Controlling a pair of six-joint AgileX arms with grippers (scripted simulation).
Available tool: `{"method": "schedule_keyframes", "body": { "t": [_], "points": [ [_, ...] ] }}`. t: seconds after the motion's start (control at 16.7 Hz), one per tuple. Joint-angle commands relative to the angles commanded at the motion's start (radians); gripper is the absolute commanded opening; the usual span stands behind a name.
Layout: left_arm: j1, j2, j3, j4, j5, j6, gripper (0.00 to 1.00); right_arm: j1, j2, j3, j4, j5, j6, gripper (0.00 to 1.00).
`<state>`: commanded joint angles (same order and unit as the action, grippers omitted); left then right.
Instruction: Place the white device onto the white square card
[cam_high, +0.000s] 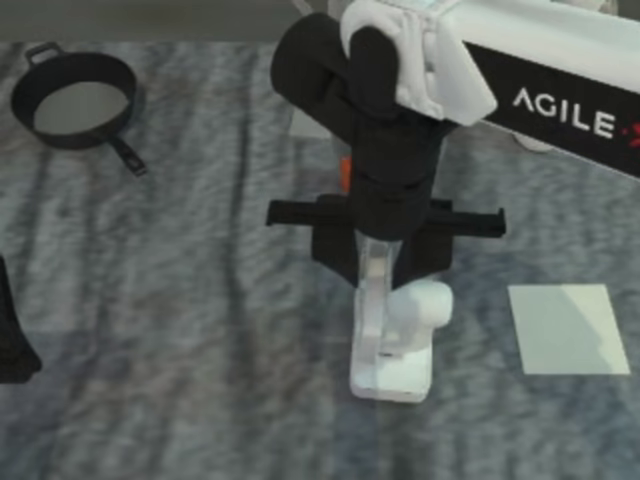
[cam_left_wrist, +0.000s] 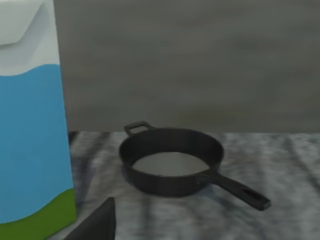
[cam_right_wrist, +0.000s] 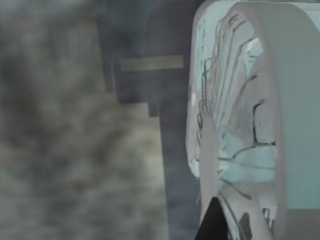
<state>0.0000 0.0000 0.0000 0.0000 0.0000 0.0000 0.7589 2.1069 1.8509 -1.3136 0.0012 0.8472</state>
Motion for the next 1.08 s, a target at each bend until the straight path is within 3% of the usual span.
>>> {"method": "schedule_keyframes", "body": {
  "t": [0.42,0.84,1.08],
  "points": [
    [0.0,0.0,0.0,0.0,0.0,0.0,1.0,-0.002,-0.007,0.005,-0.002,-0.002,0.003,0.0],
    [0.0,0.0,0.0,0.0,0.0,0.0,1.0,0.006,0.015,0.221,-0.195,-0.001,0.002,0.0],
    [0.0,0.0,0.0,0.0,0.0,0.0,1.0,0.006,0.015,0.236,-0.21,-0.002,0.001,0.0]
  ]
}}
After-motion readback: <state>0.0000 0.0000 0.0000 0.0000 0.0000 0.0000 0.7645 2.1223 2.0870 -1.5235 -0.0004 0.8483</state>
